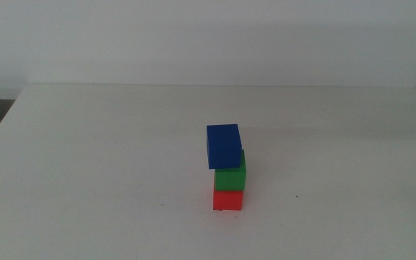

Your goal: Stack red cubes first, then green, then blue cubes in a specific spot.

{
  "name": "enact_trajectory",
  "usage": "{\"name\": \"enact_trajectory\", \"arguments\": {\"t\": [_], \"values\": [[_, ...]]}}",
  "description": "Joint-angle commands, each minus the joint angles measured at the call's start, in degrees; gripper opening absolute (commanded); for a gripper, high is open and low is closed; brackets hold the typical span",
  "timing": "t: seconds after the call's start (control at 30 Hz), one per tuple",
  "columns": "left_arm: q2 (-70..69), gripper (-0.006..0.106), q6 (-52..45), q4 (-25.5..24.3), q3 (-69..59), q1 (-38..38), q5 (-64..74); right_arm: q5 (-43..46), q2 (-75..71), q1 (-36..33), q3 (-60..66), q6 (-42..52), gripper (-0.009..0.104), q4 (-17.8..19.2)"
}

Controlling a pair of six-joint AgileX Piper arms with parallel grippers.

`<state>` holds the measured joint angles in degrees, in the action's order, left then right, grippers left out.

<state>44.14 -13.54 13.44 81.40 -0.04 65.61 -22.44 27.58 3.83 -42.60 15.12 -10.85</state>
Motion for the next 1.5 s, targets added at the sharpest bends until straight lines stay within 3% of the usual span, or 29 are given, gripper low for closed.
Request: {"name": "enact_trajectory", "arguments": {"t": [0.0,0.17,0.43,0.63,0.97,1.07,1.13,1.37,1.47], "values": [[-0.09,0.094,0.02,0.06,-0.11,-0.06,-0.84,1.31,-0.26,0.77,0.39,1.23,0.093,0.52],[-0.09,0.094,0.02,0.06,-0.11,-0.06,-0.84,1.43,-0.26,0.77,0.39,-5.39,0.093,5.14],[-0.09,0.094,0.02,0.06,-0.11,-0.06,-0.84,1.32,-0.26,-2.65,0.39,-8.24,0.093,11.19],[-0.09,0.094,0.02,0.06,-0.11,-0.06,-0.84,3.03,-0.26,-3.88,0.39,-15.99,0.093,10.05],[-0.09,0.094,0.02,0.06,-0.11,-0.06,-0.84,2.69,-0.26,-3.88,0.39,-15.97,0.093,10.05],[-1.75,0.094,0.02,5.18,-4.81,0.04,-6.07,2.7,-0.26,-3.88,0.43,-17.3,0.093,10.32],[-4.33,0.094,0.02,5.45,-9.49,0.04,-14.96,2.77,-0.91,-3.88,1.22,-17.3,0.093,10.32],[-14.57,0.094,0.02,-2.93,-33.3,0.04,-38.53,3.05,-8.24,-3.83,12.5,-17.3,0.093,10.85],[-20.7,0.094,0.02,-3.79,-44.67,0.04,-45.75,3.17,-14.57,-3.83,21.18,-17.3,0.093,10.85]]}}
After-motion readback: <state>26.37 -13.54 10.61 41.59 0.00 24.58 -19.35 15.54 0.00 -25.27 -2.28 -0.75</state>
